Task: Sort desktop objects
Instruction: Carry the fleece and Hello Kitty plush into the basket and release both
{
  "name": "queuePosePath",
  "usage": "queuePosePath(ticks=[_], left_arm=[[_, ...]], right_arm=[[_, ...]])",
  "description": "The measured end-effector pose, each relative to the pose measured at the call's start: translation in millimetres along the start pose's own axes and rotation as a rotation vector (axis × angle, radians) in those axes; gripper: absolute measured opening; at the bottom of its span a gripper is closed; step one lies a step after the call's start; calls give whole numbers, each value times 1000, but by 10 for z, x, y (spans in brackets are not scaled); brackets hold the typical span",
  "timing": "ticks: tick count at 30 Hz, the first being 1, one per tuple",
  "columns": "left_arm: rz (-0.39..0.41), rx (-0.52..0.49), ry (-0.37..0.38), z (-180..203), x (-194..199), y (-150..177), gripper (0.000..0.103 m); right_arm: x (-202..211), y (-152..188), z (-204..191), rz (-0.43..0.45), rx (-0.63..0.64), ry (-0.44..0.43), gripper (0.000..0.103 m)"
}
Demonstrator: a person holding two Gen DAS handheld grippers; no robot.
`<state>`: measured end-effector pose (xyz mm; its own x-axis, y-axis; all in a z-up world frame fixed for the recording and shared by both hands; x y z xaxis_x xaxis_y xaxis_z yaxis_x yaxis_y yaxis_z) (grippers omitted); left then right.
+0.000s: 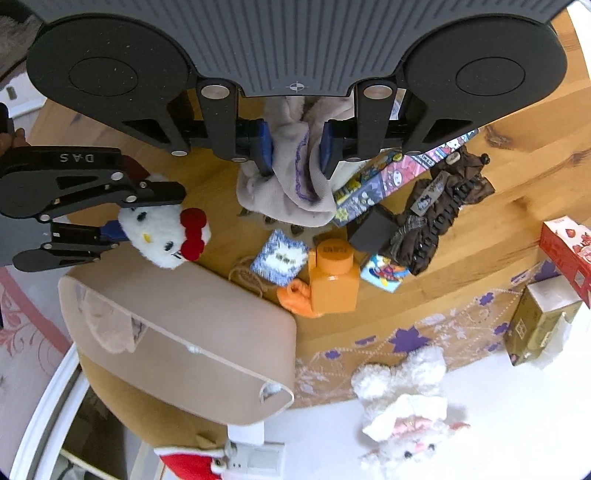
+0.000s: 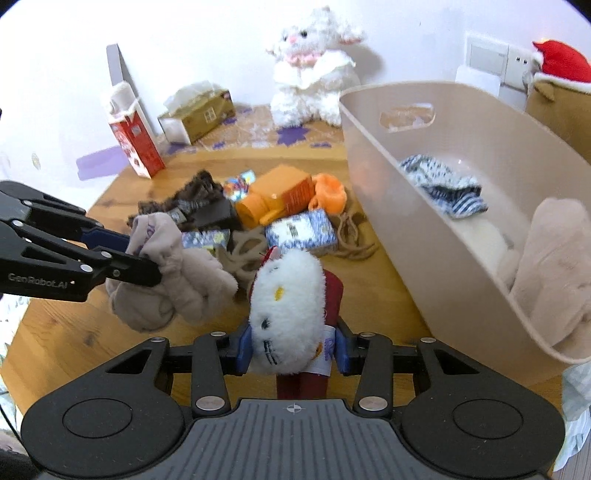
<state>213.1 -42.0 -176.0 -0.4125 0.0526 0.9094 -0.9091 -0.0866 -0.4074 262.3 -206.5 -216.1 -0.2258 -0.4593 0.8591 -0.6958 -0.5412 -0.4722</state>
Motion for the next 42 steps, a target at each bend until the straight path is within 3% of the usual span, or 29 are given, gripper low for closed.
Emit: queuePosePath(ticks=[12, 28, 35, 42], left_arm=[[141, -11, -25, 140, 371, -384, 25], [282, -157, -26, 661, 539, -1334, 25], [286, -252, -13, 1112, 326, -1648, 25], [223, -277, -12, 1379, 9, -1837, 25]], right_arm=[[543, -212, 121, 147, -40, 13, 40], [1041, -227, 975, 318, -257, 109, 40], [1207, -260, 1346, 344, -326, 130, 40], [1157, -286, 1618, 337, -368, 176, 40]])
Point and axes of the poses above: each gripper's, at about its wrist camera, not at the fingertips, and x roughly against the way its jaws point, z to its right, y to its underside, the point moved 3 cm from there along -x, roughly the way its jaws point, and after that the axes turned 8 degrees about -z, right-handed, at the moved point
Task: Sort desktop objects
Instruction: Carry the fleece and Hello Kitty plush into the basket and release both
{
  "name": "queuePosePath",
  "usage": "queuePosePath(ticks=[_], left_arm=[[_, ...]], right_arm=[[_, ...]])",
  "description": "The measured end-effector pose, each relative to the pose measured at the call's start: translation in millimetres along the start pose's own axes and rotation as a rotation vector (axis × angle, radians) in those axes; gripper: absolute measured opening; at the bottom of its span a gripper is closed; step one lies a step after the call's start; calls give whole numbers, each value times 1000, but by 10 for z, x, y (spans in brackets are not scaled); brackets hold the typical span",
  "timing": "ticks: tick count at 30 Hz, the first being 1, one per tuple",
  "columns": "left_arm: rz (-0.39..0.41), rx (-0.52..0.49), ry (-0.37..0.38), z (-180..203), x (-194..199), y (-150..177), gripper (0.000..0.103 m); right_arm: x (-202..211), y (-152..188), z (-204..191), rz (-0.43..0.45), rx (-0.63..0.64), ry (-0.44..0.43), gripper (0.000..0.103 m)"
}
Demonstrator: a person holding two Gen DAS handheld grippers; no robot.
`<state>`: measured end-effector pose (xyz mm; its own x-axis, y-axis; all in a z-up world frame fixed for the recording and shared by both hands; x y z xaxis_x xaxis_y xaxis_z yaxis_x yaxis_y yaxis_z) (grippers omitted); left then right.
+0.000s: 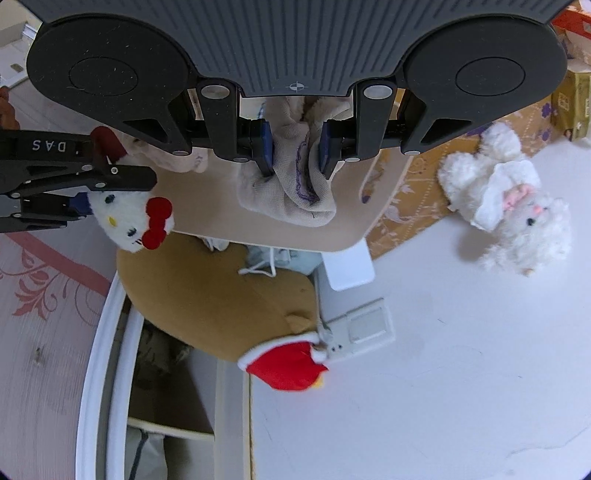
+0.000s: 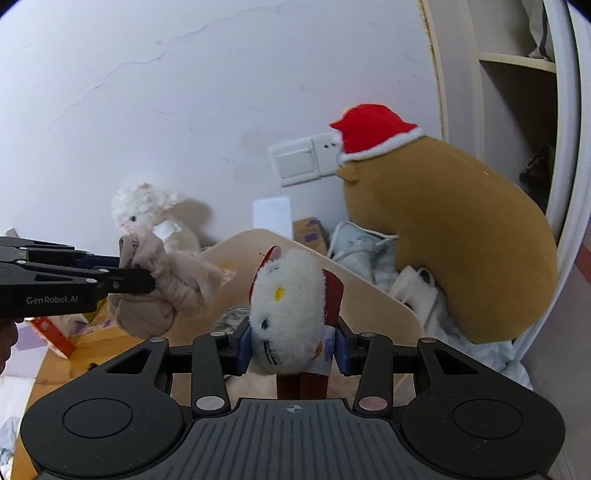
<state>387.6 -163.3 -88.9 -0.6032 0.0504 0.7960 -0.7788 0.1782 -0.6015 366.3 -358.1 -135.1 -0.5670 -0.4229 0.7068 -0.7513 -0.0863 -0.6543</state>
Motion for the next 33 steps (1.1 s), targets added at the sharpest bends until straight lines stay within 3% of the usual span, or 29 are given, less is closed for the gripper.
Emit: queuePosePath(ticks=[10, 15, 18, 20, 22, 25, 30, 33], left_arm=[[-103, -32, -12, 191, -452, 6, 26], [-165, 7, -5, 160, -610, 101, 27], [-181, 0, -8, 163, -631, 160, 33], [-183, 5, -17, 155, -618, 192, 41], [-176, 20, -27, 137, -587, 202, 55], [-167, 31, -43, 101, -528, 212, 66], [-169, 45, -40, 49, -438, 226, 72], [-155, 48, -47, 21, -360, 237, 76]], right_arm=[[-307, -13, 42, -74, -5, 27, 41], [-436, 13, -43, -130, 47, 51, 43], [-480, 35, -81, -147, 65, 55, 54], [-489, 51, -103, -151, 78, 59, 61], [-484, 64, -119, -147, 90, 71, 69], [-449, 76, -128, -135, 100, 85, 76], [-352, 68, -131, -107, 96, 104, 95], [-275, 55, -180, -89, 105, 104, 98]])
Point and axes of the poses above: each gripper's, at about its wrist camera, not at the fingertips, and x roughly against the way its jaws point, z to its right, y to its underside, the point moved 3 cm from there along -x, roughly the way its jaws point, and after that the axes turned 8 degrees about -z, right-handed, at the moved point
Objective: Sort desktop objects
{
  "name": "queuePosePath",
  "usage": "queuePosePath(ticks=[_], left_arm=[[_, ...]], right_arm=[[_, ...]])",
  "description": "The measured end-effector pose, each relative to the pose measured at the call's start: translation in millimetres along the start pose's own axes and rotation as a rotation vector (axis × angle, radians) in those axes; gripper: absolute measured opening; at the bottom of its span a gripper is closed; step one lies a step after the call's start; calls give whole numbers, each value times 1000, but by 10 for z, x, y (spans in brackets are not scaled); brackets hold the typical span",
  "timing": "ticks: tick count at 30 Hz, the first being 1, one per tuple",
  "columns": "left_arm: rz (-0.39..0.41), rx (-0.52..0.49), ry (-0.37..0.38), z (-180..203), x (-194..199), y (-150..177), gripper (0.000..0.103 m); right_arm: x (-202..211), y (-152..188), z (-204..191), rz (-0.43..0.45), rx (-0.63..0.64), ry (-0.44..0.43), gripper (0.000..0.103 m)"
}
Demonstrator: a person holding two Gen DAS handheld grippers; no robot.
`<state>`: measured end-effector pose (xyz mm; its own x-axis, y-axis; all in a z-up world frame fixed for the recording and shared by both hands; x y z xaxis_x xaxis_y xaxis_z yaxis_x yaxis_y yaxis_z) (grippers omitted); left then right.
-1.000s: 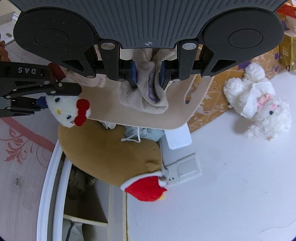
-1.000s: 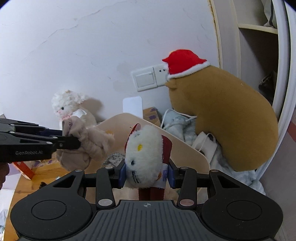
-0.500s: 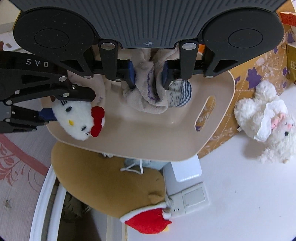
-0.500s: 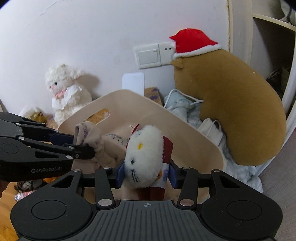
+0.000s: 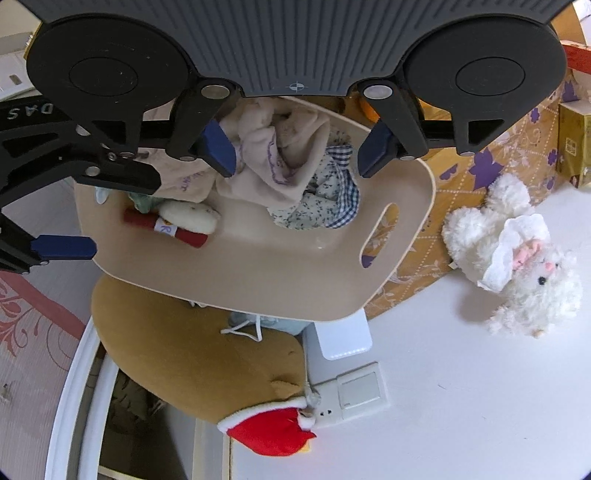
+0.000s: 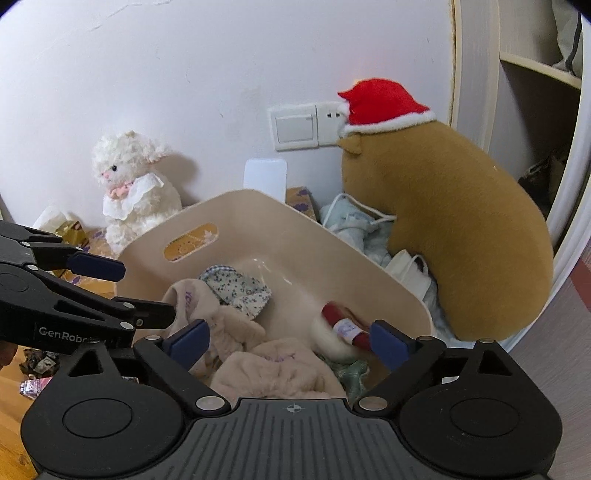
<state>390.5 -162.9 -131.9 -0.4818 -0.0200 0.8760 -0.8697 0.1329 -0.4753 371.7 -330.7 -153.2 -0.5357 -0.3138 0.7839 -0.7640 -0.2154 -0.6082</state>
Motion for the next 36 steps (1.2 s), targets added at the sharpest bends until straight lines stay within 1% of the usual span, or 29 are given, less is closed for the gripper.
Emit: queuePosePath(ticks=[3, 8, 12, 16, 18, 25, 31, 33, 36], left_arm=[[19, 5, -5, -52, 85, 24, 77], [49, 36, -11, -223, 271, 113, 78], [60, 66, -41, -449, 412, 230, 78], [56, 100, -67, -708, 514, 386, 79], [52, 112, -94, -846, 560, 489, 79], [5, 193, -111, -1270, 628, 903, 79], [-54, 203, -133, -1470, 557, 1263, 79], [-78, 205, -129, -1506, 514, 1386, 79], [-120, 206, -111, -1540, 435, 1538, 79]], right_arm=[[100, -22, -75, 23, 14, 7, 103], [258, -76, -281, 73, 71, 6, 103], [299, -101, -470, 82, 107, -6, 103], [309, -99, -666, 90, 129, -48, 103], [300, -93, -765, 90, 152, -65, 103], [251, -41, -1078, 80, 208, -129, 103], [156, 44, -1337, 54, 254, -171, 103], [115, 92, -1456, 41, 292, -169, 103], [47, 202, -1666, 19, 383, -164, 103]])
Point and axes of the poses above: each gripper's, at about its wrist camera, not at the fingertips, and x roughly against the way its jaws point, z to its right, y to its underside, the point moved 3 cm from there along -x, roughly the way its jaws point, and after that the axes turned 8 degrees about -z, right-handed, at the moved point
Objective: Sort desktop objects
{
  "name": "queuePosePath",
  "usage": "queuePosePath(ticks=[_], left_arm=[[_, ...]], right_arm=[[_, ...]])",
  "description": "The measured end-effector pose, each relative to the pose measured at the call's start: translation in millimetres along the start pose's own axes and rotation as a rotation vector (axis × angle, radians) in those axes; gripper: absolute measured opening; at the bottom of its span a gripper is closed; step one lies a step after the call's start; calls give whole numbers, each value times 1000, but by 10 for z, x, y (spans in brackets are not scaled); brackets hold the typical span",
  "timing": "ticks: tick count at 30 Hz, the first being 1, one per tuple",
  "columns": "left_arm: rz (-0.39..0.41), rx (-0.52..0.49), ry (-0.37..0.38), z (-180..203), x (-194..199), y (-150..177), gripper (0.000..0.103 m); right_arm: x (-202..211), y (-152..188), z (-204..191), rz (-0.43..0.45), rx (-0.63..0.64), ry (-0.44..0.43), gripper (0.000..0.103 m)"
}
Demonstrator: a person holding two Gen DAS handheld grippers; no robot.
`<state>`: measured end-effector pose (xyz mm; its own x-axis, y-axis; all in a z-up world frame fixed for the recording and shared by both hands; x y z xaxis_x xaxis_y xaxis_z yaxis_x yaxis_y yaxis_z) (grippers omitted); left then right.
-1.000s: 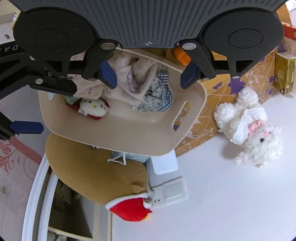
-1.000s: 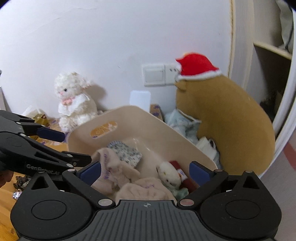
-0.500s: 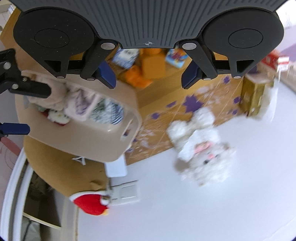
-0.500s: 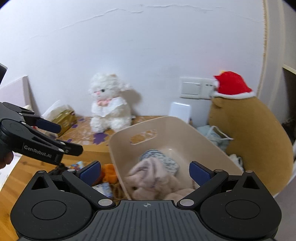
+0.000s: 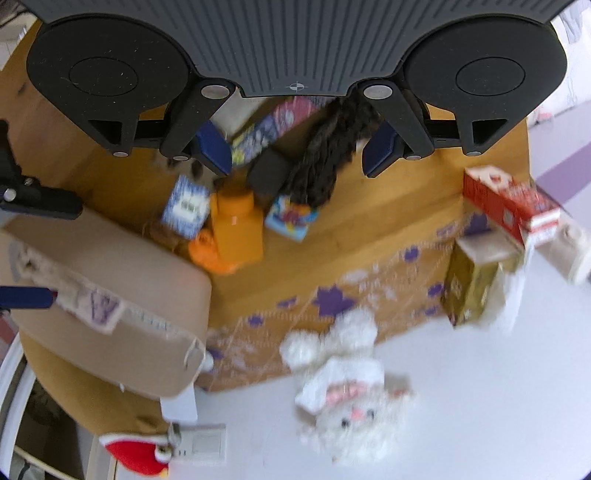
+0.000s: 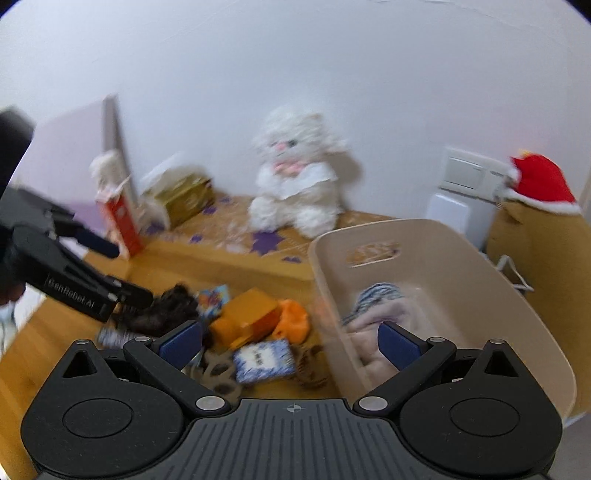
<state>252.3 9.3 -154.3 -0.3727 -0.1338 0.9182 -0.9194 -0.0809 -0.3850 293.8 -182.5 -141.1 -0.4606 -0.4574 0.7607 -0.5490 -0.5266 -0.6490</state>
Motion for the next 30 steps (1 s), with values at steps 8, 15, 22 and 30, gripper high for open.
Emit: queuePosePath(ticks=[8, 15, 22, 30], left_arm=[[-119, 14, 49, -108, -289, 290, 79], [-218, 15, 109, -114, -527, 414, 79], [-271, -20, 128, -1, -739, 492, 81], [-256, -61, 128, 146, -773, 419, 85]], right_arm=[[-376, 155, -365, -134, 113, -19, 103], [-691, 278, -440, -240, 127, -42, 103], [-953, 388, -466, -313, 146, -47, 103], [-1157, 409, -465, -347, 186, -42, 103]])
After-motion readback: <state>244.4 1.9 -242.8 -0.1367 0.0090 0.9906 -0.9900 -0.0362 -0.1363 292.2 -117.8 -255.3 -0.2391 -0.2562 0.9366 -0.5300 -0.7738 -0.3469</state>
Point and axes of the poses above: each gripper's, at about its wrist camera, not at the fingertips, and x roughly against the way its jaws point, z to its right, y to its underside, the point moved 3 cm from there along -x, roughly the way its jaws point, and after that the axes turned 8 degrees about -z, right-handed, at the moved point
